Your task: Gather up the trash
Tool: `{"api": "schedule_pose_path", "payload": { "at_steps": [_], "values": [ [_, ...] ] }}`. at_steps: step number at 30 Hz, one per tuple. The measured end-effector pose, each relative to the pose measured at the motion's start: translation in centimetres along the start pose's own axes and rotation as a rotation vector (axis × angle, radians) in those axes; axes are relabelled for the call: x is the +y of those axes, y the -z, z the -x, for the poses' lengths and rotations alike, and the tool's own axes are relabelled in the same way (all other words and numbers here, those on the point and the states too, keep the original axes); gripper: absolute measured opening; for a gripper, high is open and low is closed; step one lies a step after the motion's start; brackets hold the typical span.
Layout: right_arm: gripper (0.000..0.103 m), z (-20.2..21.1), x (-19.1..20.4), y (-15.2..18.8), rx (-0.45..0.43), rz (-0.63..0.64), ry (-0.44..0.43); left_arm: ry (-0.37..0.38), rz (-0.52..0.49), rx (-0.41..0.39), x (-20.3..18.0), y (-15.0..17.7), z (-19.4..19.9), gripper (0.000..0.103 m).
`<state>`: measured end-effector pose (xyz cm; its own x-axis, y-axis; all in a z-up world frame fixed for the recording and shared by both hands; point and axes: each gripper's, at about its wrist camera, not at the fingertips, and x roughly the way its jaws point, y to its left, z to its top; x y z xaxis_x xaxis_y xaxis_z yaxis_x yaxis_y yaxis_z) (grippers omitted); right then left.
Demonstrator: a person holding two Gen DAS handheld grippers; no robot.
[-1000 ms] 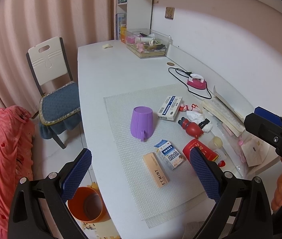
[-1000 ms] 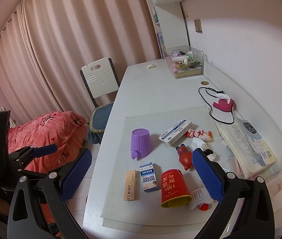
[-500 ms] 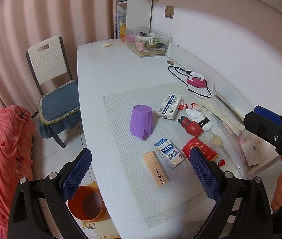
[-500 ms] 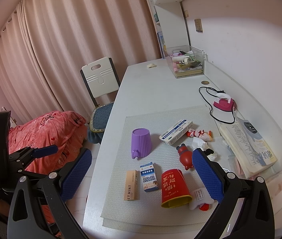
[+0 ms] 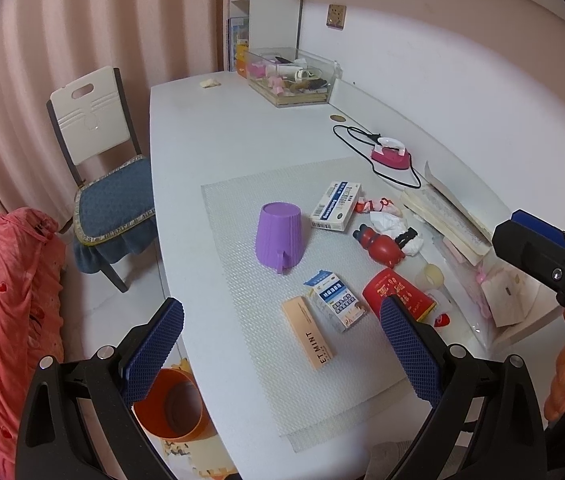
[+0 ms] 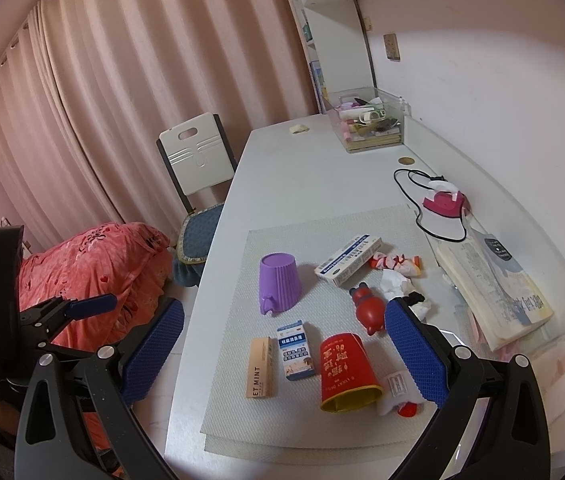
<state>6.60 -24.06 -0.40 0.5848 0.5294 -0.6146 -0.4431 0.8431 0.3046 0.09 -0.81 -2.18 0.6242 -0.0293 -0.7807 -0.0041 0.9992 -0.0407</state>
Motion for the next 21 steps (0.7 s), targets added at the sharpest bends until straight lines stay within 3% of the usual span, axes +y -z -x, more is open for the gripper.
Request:
{"api": "schedule_pose_path", "payload": {
  "at_steps": [21],
  "values": [
    [0.098,1.0,-0.3,0.0,0.02,-0.01,0.018,0.016,-0.016,0.027,-0.6,-0.5,0.0,0.097]
  ]
}}
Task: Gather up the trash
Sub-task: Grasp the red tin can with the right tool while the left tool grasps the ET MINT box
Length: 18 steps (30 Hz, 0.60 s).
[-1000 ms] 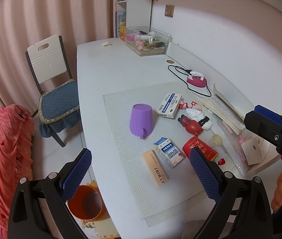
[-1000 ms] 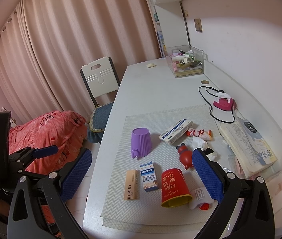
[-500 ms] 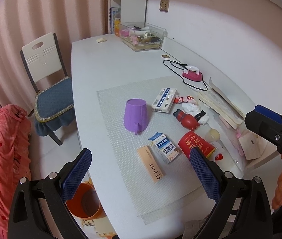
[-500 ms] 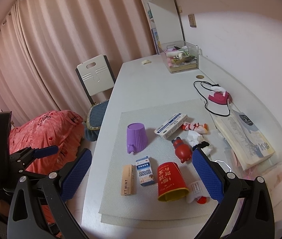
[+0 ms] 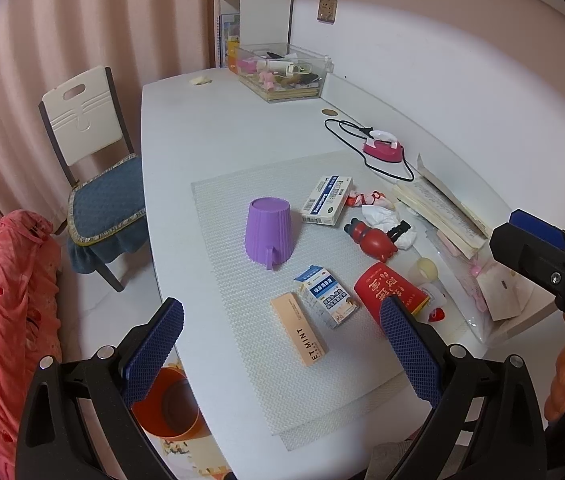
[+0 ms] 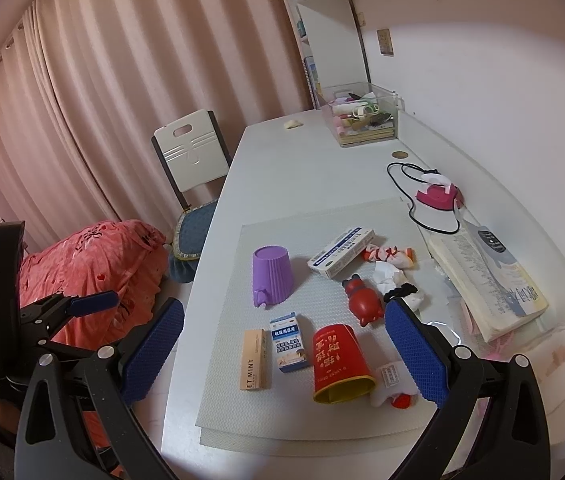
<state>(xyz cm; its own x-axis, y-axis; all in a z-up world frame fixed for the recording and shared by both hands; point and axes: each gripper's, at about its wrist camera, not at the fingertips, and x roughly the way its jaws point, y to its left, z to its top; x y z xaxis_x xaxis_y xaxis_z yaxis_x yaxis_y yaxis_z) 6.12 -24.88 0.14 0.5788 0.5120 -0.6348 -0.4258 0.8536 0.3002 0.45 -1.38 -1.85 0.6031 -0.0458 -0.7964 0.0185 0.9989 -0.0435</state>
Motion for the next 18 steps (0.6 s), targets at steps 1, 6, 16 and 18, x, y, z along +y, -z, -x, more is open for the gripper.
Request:
{"api": "schedule_pose_path", "payload": {
  "at_steps": [1,6,16,18],
  "values": [
    [0.098,-0.1,0.0,0.0,0.001,-0.002,0.001,0.001,0.001,0.003,0.0,0.0,0.0,0.097],
    [0.098,-0.1,-0.7,-0.1,0.021,-0.036,-0.021,0.039,0.0,0.035,0.3,0.0,-0.5,0.097],
    [0.098,-0.8,-2.5,1.5,0.095,-0.07,-0.015,0.085,-0.004,0.148,0.2,1.1,-2.9,0.097],
    [0.098,-1.1,-2.7,2.0,0.114,-0.072,-0.005,0.092,-0.015,0.172,-0.2,1.5,-3.3,0.097]
  ]
}}
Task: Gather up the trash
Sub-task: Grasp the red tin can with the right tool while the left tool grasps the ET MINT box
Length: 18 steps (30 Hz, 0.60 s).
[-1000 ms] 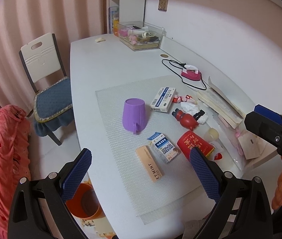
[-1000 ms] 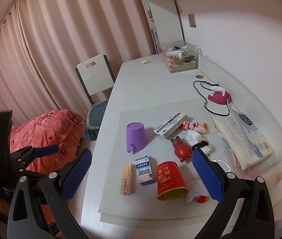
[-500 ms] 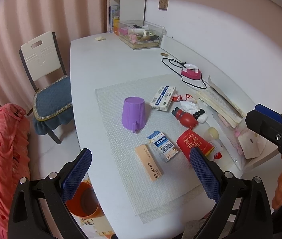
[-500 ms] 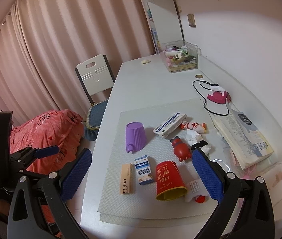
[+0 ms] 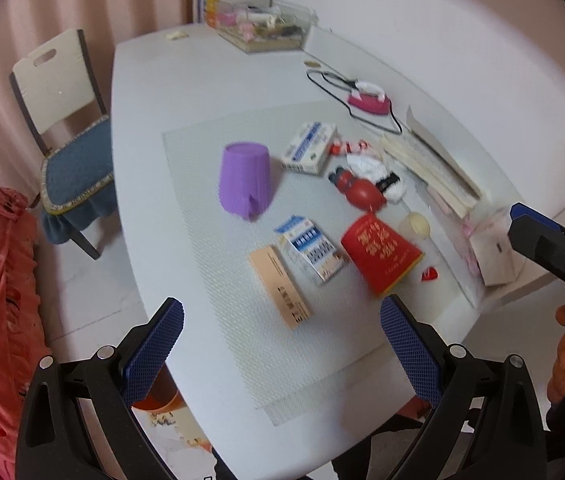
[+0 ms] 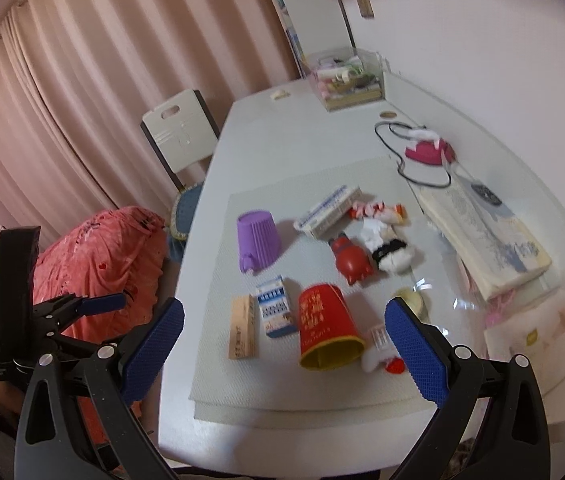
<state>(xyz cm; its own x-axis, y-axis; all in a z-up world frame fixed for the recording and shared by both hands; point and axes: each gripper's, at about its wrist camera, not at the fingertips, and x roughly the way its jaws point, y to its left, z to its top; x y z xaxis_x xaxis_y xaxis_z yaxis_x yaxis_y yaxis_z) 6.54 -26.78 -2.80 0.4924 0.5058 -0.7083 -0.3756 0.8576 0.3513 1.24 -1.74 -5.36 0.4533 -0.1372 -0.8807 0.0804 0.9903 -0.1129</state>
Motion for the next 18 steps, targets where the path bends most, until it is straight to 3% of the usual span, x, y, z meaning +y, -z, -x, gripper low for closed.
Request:
{"api": "schedule_pose_path", "payload": {
  "at_steps": [5,9,16,18],
  "values": [
    [0.098,-1.0,-0.8,1.3,0.05,0.03,0.036,0.011,-0.007,0.046,-0.7,0.3,-1.7,0.097],
    [0.098,-1.9,-2.3,1.8,0.082,0.006,0.011,0.001,0.021,0.086,-0.7,0.6,-3.3,0.097],
    [0.098,-4.5,-4.6,2.3,0.143,-0.024,0.009,-0.058,0.099,0.125,-0.2,0.8,-6.2,0.097],
    [0.089,-5.0,-5.0,2.2,0.147,-0.029,-0.001,-0.064,0.12,0.135,-0.1,0.9,-6.9,0.097]
  ]
}}
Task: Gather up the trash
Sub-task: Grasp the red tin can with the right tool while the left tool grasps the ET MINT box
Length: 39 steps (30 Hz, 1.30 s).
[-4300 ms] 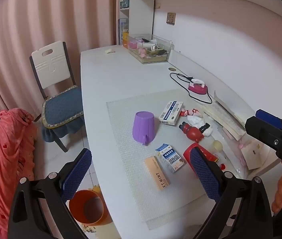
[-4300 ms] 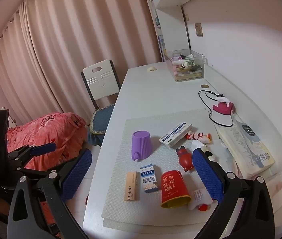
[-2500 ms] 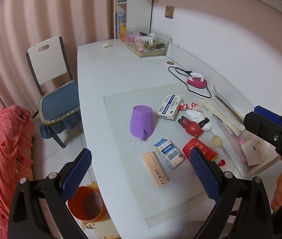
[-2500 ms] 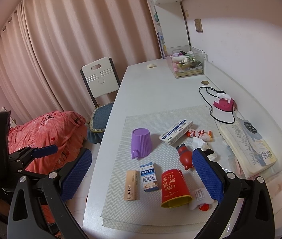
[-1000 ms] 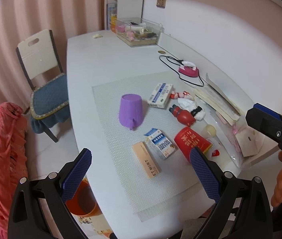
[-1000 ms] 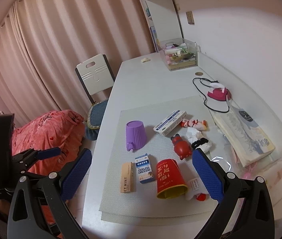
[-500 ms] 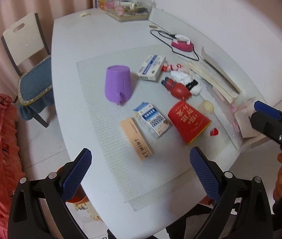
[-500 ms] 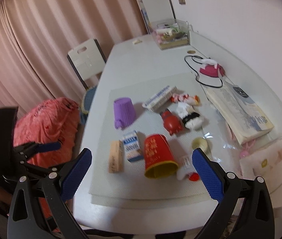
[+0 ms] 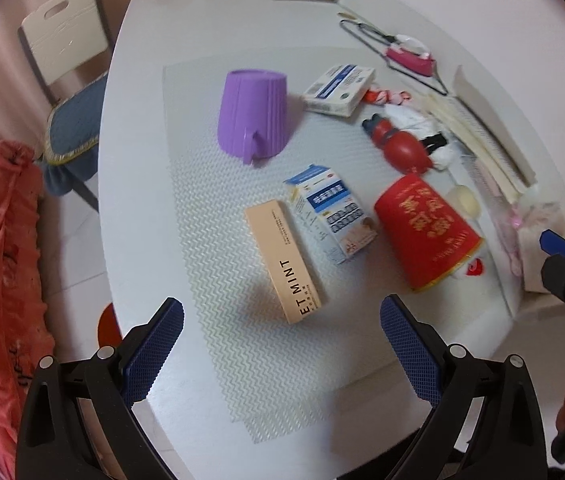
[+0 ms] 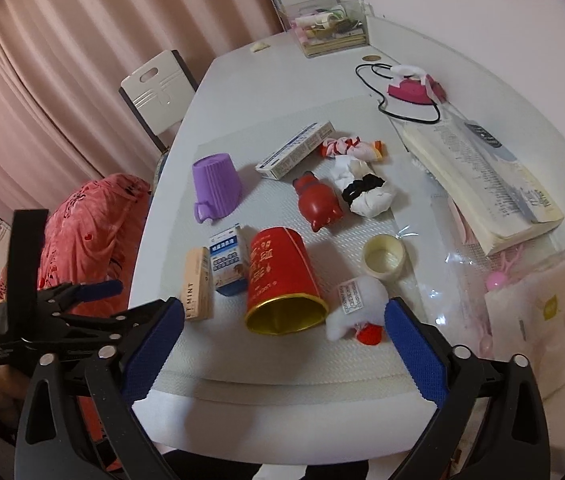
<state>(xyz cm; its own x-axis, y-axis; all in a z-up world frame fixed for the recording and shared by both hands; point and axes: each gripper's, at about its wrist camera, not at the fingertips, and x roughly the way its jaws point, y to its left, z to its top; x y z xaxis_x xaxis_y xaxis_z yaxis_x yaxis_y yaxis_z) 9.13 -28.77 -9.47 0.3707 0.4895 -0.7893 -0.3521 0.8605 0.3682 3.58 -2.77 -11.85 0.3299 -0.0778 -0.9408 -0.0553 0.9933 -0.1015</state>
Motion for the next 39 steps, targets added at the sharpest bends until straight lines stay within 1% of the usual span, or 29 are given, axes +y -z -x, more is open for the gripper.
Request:
{"api": "schedule_pose_path", "payload": {
  "at_steps": [1,5,8,10,13,16,17,18,19,22,24,25,26,27,28,30,34,36,38,39],
  "values": [
    [0.089,-0.4,0.0,-0.2,0.006,0.008,-0.018,0.004,0.012,0.001,0.0,-0.1,-0.4,0.097],
    [0.089,-1.8,0.6,-0.9,0.024,0.08,-0.028,-0.003,0.038,0.017,-0.1,-0.2,-1.6,0.097],
    [0.088,-2.8,0.3,-1.0,0.042,0.083,-0.032,-0.021,0.041,0.008,-0.4,-0.2,-2.4,0.097],
    [0.086,-3.4,0.2,-1.1,0.057,0.083,-0.055,-0.028,0.043,0.01,-0.5,-0.2,-3.0,0.097],
    [0.085,-4.7,0.7,-1.2,0.081,0.137,-0.057,-0.035,0.082,0.006,-0.2,-0.3,-3.7,0.097],
    [0.081,-6.0,0.7,-1.3,0.108,0.169,-0.06,-0.033,0.128,0.004,0.3,-0.1,-4.3,0.097],
    [0.081,-6.5,0.7,-1.4,0.117,0.18,-0.067,-0.037,0.138,0.004,0.4,0.0,-4.4,0.092],
    [0.081,-6.8,0.7,-1.4,0.124,0.188,-0.068,-0.039,0.144,0.006,0.4,0.0,-4.6,0.084],
    [0.081,-7.3,0.8,-1.4,0.136,0.198,-0.066,-0.039,0.148,0.011,0.5,0.1,-4.8,0.083],
    [0.08,-8.4,0.9,-1.4,0.166,0.219,-0.084,-0.071,0.142,-0.009,0.0,0.1,-4.8,0.083],
    [0.078,-9.0,0.8,-1.4,0.182,0.235,-0.079,-0.081,0.158,-0.016,0.0,0.1,-4.8,0.083],
    [0.076,-9.3,0.9,-1.4,0.19,0.247,-0.082,-0.084,0.17,-0.018,0.0,0.1,-4.7,0.083],
    [0.07,-9.6,0.9,-1.4,0.2,0.257,-0.084,-0.09,0.18,-0.022,0.0,0.2,-4.6,0.08],
    [0.068,-9.8,1.0,-1.4,0.208,0.263,-0.084,-0.099,0.185,-0.028,0.0,0.2,-4.5,0.074],
    [0.065,-10.2,1.0,-1.4,0.221,0.273,-0.079,-0.111,0.181,-0.036,-0.3,0.3,-4.4,0.073],
    [0.065,-10.5,0.9,-1.4,0.231,0.287,-0.08,-0.125,0.159,-0.032,-1.0,0.2,-4.6,0.073],
    [0.063,-11.0,0.8,-1.4,0.248,0.298,-0.102,-0.177,0.146,-0.044,-1.7,0.4,-5.0,0.072],
    [0.058,-11.0,0.9,-1.4,0.245,0.312,-0.105,-0.183,0.141,-0.047,-1.9,0.4,-4.9,0.062],
    [0.055,-11.0,0.9,-1.6,0.245,0.312,-0.119,-0.186,0.138,-0.054,-1.9,0.4,-4.9,0.058],
    [0.053,-11.0,0.7,-1.7,0.245,0.308,-0.128,-0.184,0.141,-0.06,-1.7,0.5,-4.8,0.051]
  ]
}}
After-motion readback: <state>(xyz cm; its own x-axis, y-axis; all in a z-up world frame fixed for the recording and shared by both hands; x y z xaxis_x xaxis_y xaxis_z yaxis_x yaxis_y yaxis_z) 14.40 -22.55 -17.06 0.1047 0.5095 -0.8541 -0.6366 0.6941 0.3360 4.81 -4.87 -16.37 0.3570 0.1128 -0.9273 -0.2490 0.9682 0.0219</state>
